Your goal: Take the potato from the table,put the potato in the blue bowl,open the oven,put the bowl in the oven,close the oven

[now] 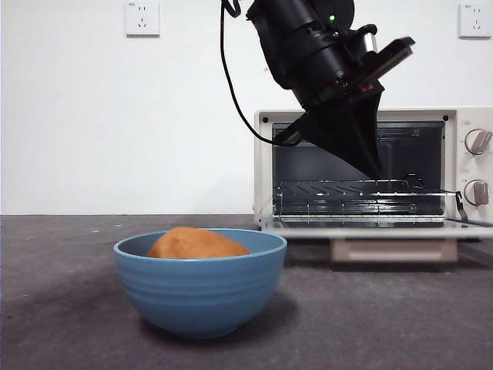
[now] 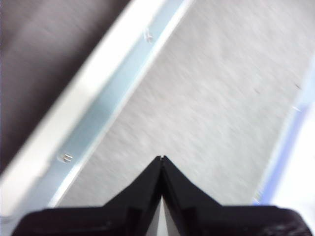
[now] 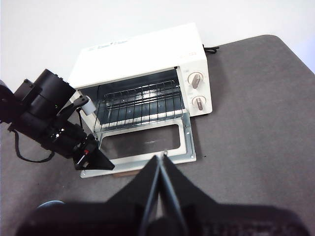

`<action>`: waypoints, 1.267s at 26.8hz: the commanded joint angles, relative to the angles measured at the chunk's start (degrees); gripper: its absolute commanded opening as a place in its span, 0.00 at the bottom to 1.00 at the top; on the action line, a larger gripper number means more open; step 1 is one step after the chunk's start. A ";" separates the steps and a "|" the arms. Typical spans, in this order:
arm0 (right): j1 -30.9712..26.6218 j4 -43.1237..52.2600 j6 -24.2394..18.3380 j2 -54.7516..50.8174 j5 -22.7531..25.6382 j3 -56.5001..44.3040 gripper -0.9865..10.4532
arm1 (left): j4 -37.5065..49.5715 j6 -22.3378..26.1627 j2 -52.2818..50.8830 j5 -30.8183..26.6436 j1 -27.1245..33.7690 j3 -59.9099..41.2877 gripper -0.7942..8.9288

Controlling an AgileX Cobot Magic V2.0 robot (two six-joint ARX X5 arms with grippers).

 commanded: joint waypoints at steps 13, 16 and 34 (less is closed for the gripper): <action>0.02 -1.46 -0.17 -0.07 -4.44 -2.12 0.09 | -12.28 7.98 -5.99 2.73 -0.46 -0.68 0.08; 0.02 -1.46 -0.17 0.28 -4.74 -2.67 0.09 | -14.25 9.18 -9.88 2.67 -0.46 -0.68 0.08; 0.02 0.44 1.38 9.03 -23.98 -4.57 0.20 | -14.58 9.73 -41.13 2.69 -0.76 -3.50 0.08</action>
